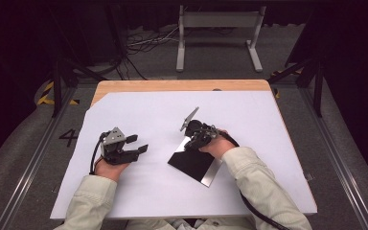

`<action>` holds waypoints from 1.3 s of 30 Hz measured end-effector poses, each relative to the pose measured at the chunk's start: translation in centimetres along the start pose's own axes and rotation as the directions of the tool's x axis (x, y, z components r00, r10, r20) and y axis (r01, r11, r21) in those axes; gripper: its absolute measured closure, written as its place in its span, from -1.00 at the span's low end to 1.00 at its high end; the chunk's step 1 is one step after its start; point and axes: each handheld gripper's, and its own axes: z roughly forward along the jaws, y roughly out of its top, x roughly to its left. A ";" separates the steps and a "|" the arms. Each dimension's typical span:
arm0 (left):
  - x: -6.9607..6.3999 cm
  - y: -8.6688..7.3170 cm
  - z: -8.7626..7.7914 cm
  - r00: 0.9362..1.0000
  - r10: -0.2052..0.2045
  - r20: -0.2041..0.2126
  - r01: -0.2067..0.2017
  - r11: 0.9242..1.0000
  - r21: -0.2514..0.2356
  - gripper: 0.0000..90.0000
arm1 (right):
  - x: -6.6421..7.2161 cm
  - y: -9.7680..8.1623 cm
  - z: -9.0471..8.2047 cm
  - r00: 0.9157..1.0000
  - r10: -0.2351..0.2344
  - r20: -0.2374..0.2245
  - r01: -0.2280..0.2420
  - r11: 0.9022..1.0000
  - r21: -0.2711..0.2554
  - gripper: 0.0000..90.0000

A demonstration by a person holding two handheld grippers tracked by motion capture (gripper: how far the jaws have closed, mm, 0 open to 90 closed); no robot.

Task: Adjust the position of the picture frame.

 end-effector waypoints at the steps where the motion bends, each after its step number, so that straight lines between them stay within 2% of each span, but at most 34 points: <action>1: 0.0 0.0 0.0 1.000 0.000 0.000 0.000 1.000 0.000 -0.15 | 0.0 0.0 0.0 1.000 0.000 0.000 0.000 1.000 0.000 1.00; 2: 0.0 0.0 0.0 1.000 -0.002 0.001 0.002 1.000 0.000 -0.15 | 0.6 -0.2 -0.1 1.000 -0.017 -0.017 0.017 1.000 0.009 1.00; 8: -0.1 0.0 0.1 1.000 0.002 -0.001 -0.002 1.000 0.005 -0.15 | 1.8 -0.6 -0.2 0.998 -0.049 -0.042 0.050 0.999 0.021 1.00; 12: 0.0 0.0 0.1 1.000 0.004 0.001 -0.004 1.000 0.005 -0.15 | 2.3 -0.7 -0.4 0.997 -0.068 -0.021 0.068 0.998 0.014 1.00; 14: 0.0 0.0 0.1 1.000 0.003 0.000 -0.003 1.000 0.002 -0.15 | 2.3 -0.9 -0.6 0.998 -0.069 -0.008 0.069 0.998 -0.013 1.00; 15: 0.0 0.0 0.0 1.000 0.001 0.001 -0.001 1.000 0.001 -0.15 | 2.3 -1.1 -0.9 0.998 -0.067 0.017 0.068 0.997 -0.045 1.00; 16: 0.0 0.0 0.0 1.000 0.001 0.001 -0.001 1.000 0.001 -0.15 | 2.3 -1.1 -0.9 0.998 -0.067 0.017 0.068 0.997 -0.045 1.00; 19: 0.0 -0.1 0.0 1.000 -0.001 -0.001 0.001 1.000 0.006 -0.15 | 2.3 -1.8 -2.3 0.998 -0.042 0.044 0.048 0.990 -0.133 1.00; 21: 0.0 0.0 0.0 1.000 -0.002 0.001 0.002 1.000 0.004 -0.15 | 2.3 -2.5 -3.3 0.998 -0.030 0.055 0.038 0.986 -0.162 1.00; 28: -0.1 0.0 0.1 1.000 0.011 0.001 -0.011 1.000 0.012 -0.15 | 2.1 -6.5 -5.6 0.994 0.043 0.098 -0.021 0.977 -0.213 1.00; 33: -0.2 0.0 0.3 1.000 0.002 0.005 -0.002 1.000 0.013 -0.15 | 2.1 -9.6 -7.1 0.988 0.102 0.119 -0.068 0.963 -0.260 1.00; 37: -0.3 0.0 0.3 1.000 0.012 0.007 -0.012 1.000 0.015 -0.15 | 1.9 -11.3 -7.5 0.982 0.136 0.133 -0.098 0.961 -0.258 1.00; 39: -0.3 0.0 0.3 1.000 0.010 0.009 -0.010 1.000 0.015 -0.15 | 1.9 -11.9 -7.4 0.980 0.141 0.140 -0.103 0.963 -0.248 1.00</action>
